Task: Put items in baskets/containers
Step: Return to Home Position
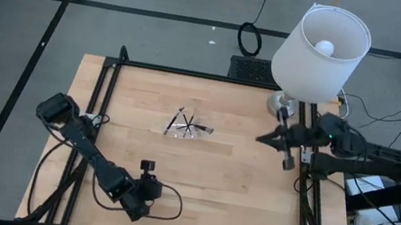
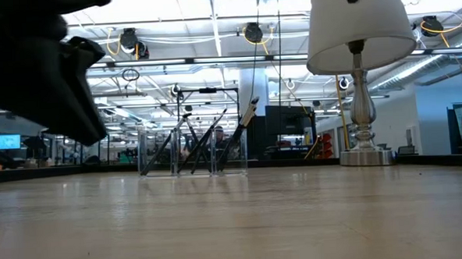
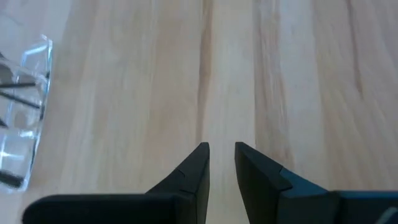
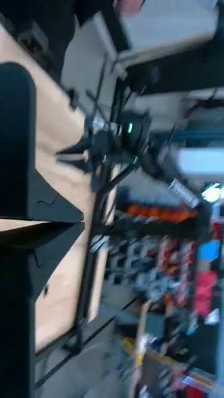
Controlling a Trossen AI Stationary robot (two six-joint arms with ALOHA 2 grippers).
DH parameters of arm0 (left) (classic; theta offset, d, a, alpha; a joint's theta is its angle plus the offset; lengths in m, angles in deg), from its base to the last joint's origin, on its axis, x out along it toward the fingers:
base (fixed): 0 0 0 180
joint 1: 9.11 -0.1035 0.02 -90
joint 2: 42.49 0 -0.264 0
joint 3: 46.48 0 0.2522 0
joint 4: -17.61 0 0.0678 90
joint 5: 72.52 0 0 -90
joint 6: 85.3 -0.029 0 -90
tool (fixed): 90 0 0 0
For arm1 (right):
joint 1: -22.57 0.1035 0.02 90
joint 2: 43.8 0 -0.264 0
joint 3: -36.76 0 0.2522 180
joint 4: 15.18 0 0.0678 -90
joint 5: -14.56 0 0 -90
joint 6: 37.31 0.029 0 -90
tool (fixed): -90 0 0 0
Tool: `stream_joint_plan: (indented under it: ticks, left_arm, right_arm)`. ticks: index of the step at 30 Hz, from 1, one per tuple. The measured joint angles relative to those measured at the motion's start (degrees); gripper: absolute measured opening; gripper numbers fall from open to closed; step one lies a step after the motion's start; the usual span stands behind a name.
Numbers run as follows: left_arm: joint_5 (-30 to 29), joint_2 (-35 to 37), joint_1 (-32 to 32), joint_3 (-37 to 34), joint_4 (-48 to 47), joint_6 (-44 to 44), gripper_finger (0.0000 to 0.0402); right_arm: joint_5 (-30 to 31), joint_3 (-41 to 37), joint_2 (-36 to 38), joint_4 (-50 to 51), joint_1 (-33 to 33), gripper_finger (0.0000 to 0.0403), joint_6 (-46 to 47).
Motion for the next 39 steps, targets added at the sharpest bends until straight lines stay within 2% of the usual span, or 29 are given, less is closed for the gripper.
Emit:
stream_joint_plan:
  ticks: [3, 8, 11, 15, 18, 21, 24, 28, 31, 37, 39]
  left_arm:
    - [0.01, 0.00, -2.08, 0.98, 0.54, -1.22, 0.0085]
    - [0.00, 0.18, -6.45, 5.47, -1.31, -4.03, 0.0085]
    - [0.02, 1.50, -9.22, 9.92, -3.42, -9.74, 0.0085]
    - [-0.31, 5.04, -12.49, 16.56, -4.49, -18.53, 0.0085]
    - [-2.65, 9.74, -14.13, 20.66, -5.60, -24.36, 0.0075]
    - [-7.55, 16.70, -15.77, 22.60, -7.73, -27.55, 0.0034]
    - [-8.56, 25.12, -17.75, 22.01, -7.13, -30.51, 0.0008]
    - [-8.59, 37.35, -19.20, 17.84, -7.68, -30.77, 0.0005]
    - [-10.77, 47.43, -20.22, 10.85, -5.84, -28.23, 0.0006]
    - [-11.01, 65.56, -20.43, -11.80, 3.65, -22.82, 0.0004]
    - [-11.86, 71.09, -20.42, -20.12, 11.26, -21.13, 0.0003]
  right_arm:
    - [-3.59, -9.29, 6.14, -9.51, 0.04, 0.0000, 1.46]
    - [-3.72, -23.20, 11.12, -26.86, -0.70, 0.0000, 7.58]
    - [-3.29, -27.54, 11.56, -32.18, -1.56, 0.0000, 8.45]
    - [0.46, -31.03, 10.90, -35.82, -1.98, 0.0000, 8.28]
    - [1.08, -33.18, 10.79, -36.56, -2.12, 0.0000, 6.67]
    - [0.96, -35.41, 10.83, -40.15, -2.12, 0.0000, 6.43]
    - [0.84, -36.50, 11.27, -42.20, -2.12, 0.0000, 6.60]
    - [0.82, -36.96, 12.04, -42.16, -2.43, 0.0000, 6.57]
    - [0.78, -36.96, 12.66, -41.19, -3.25, 0.0000, 6.71]
    - [0.75, -36.96, 12.83, -39.11, -4.85, 0.0000, 7.00]
    - [0.75, -37.08, 12.85, -39.06, -5.14, 0.0000, 7.47]
